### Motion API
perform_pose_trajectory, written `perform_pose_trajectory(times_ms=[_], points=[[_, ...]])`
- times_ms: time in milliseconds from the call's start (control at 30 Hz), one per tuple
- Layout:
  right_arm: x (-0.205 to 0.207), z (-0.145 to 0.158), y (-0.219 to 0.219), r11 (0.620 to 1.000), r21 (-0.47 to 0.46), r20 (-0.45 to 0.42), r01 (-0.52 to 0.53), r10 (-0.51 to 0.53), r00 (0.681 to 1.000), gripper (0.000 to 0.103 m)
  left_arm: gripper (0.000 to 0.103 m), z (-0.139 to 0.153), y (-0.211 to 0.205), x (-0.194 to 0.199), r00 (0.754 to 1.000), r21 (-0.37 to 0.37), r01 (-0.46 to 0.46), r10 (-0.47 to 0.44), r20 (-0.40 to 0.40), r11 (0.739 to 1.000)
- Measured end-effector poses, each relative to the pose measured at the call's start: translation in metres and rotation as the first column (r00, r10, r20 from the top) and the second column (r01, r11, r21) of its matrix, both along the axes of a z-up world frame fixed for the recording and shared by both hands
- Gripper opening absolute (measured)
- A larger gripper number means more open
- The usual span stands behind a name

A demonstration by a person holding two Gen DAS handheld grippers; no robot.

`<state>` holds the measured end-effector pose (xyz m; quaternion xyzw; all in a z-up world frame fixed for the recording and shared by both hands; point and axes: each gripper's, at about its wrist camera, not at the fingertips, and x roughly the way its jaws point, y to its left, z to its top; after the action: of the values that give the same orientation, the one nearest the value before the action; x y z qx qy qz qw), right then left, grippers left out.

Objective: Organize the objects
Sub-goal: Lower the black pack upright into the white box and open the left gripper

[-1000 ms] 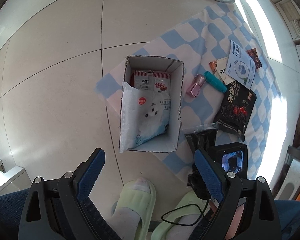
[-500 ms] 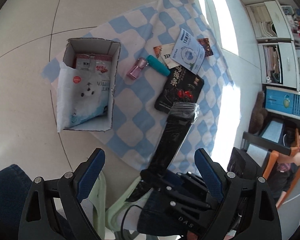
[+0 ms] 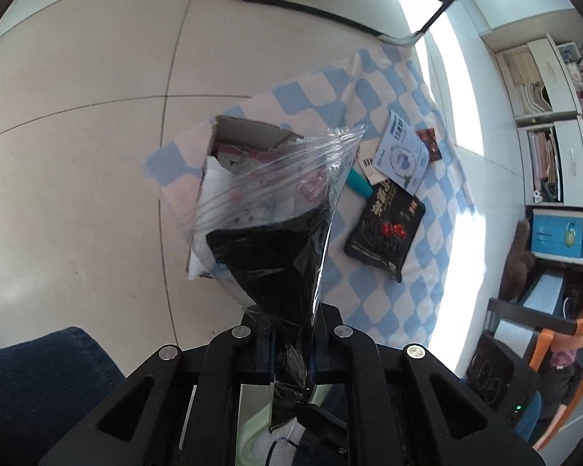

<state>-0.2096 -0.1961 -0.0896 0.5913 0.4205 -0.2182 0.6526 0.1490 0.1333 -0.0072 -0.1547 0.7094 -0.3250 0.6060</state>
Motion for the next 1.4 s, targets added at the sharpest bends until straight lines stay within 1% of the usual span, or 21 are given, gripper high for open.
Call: perform_pose_trajectory(times_ms=[33,100,167,233,300,400,533,633,700,767,833,933,1067,1100,1133,1167,1200,1233,1267,1333,1400], points=[[-0.010,0.001,0.017,1.000,0.008,-0.040,0.009,-0.009,0.999,0.087,0.008,0.001,0.008,0.006,1.000,0.002,-0.031,0.031,0.008,1.000],[-0.005,0.010,0.015,1.000,0.013,-0.144,0.009,-0.007,0.990,0.087,0.008,0.004,0.024,0.016,0.995,0.003,-0.095,0.095,0.028,0.995],[-0.011,0.000,0.013,0.999,0.038,-0.174,0.018,-0.011,0.985,0.087,0.008,0.008,0.037,0.023,0.986,0.014,-0.153,0.152,0.064,0.988],[-0.021,-0.005,0.012,0.995,0.070,-0.157,0.068,-0.057,0.986,0.087,0.008,0.010,0.043,0.030,0.978,-0.003,-0.190,0.189,0.087,0.982],[-0.029,0.003,0.008,0.989,0.071,-0.146,0.128,-0.117,0.982,0.087,0.008,0.010,0.037,0.039,0.978,-0.002,-0.172,0.171,0.116,0.985],[-0.043,0.015,0.005,0.977,0.070,-0.121,0.201,-0.192,0.974,0.087,0.008,0.008,0.015,0.051,0.973,0.080,-0.119,0.101,0.207,0.990],[-0.060,0.028,0.009,0.945,0.130,-0.064,0.302,-0.296,0.953,0.087,0.008,-0.014,-0.013,0.054,0.985,0.083,-0.080,0.066,0.156,0.993],[-0.070,0.026,0.011,0.912,0.178,-0.038,0.370,-0.369,0.928,0.087,0.008,-0.027,-0.029,0.062,0.976,0.146,-0.072,0.039,0.216,0.987],[-0.076,0.028,0.012,0.893,0.207,-0.037,0.400,-0.401,0.915,0.087,0.009,-0.033,-0.038,0.064,0.966,0.138,-0.093,0.056,0.251,0.986],[-0.083,0.025,0.015,0.877,0.229,-0.049,0.423,-0.423,0.905,0.087,0.009,-0.035,-0.050,0.049,0.967,0.122,-0.110,0.078,0.244,0.986],[-0.088,0.021,0.014,0.859,0.249,-0.060,0.447,-0.447,0.893,0.087,0.009,-0.045,-0.061,0.037,0.974,0.121,-0.095,0.067,0.218,0.988],[-0.096,0.016,0.012,0.831,0.270,-0.087,0.486,-0.482,0.872,0.087,0.009,-0.063,-0.080,0.029,0.981,0.139,-0.028,0.001,0.192,0.990],[-0.105,0.005,0.016,0.791,0.313,-0.146,0.526,-0.507,0.849,0.088,0.009,-0.093,-0.099,0.018,0.993,0.133,0.080,-0.091,0.076,0.988],[-0.105,0.001,0.016,0.785,0.327,-0.150,0.527,-0.507,0.848,0.088,0.010,-0.096,-0.101,0.016,0.993,0.121,0.090,-0.098,0.065,0.989],[-0.104,-0.001,0.016,0.784,0.334,-0.156,0.524,-0.502,0.851,0.088,0.014,-0.098,-0.103,0.017,0.993,0.118,0.092,-0.100,0.059,0.989],[-0.103,-0.003,0.016,0.787,0.334,-0.168,0.519,-0.492,0.854,0.088,0.028,-0.101,-0.103,0.017,0.993,0.124,0.100,-0.106,0.045,0.987],[-0.102,-0.004,0.017,0.792,0.327,-0.184,0.515,-0.481,0.857,0.089,0.039,-0.104,-0.105,0.019,0.993,0.131,0.108,-0.112,0.023,0.985],[-0.102,-0.005,0.017,0.800,0.316,-0.205,0.510,-0.468,0.860,0.090,0.057,-0.107,-0.108,0.025,0.994,0.128,0.107,-0.108,-0.001,0.986],[-0.102,-0.006,0.017,0.806,0.304,-0.226,0.508,-0.457,0.860,0.093,0.070,-0.105,-0.103,0.030,0.995,0.120,0.103,-0.101,-0.020,0.987],[-0.104,-0.007,0.017,0.814,0.285,-0.261,0.506,-0.442,0.858,0.096,0.076,-0.100,-0.093,0.032,0.996,0.111,0.085,-0.082,-0.033,0.990],[-0.106,-0.010,0.017,0.813,0.281,-0.276,0.510,-0.441,0.854,0.096,0.076,-0.092,-0.084,0.033,0.997,0.122,0.077,-0.076,-0.017,0.990]])
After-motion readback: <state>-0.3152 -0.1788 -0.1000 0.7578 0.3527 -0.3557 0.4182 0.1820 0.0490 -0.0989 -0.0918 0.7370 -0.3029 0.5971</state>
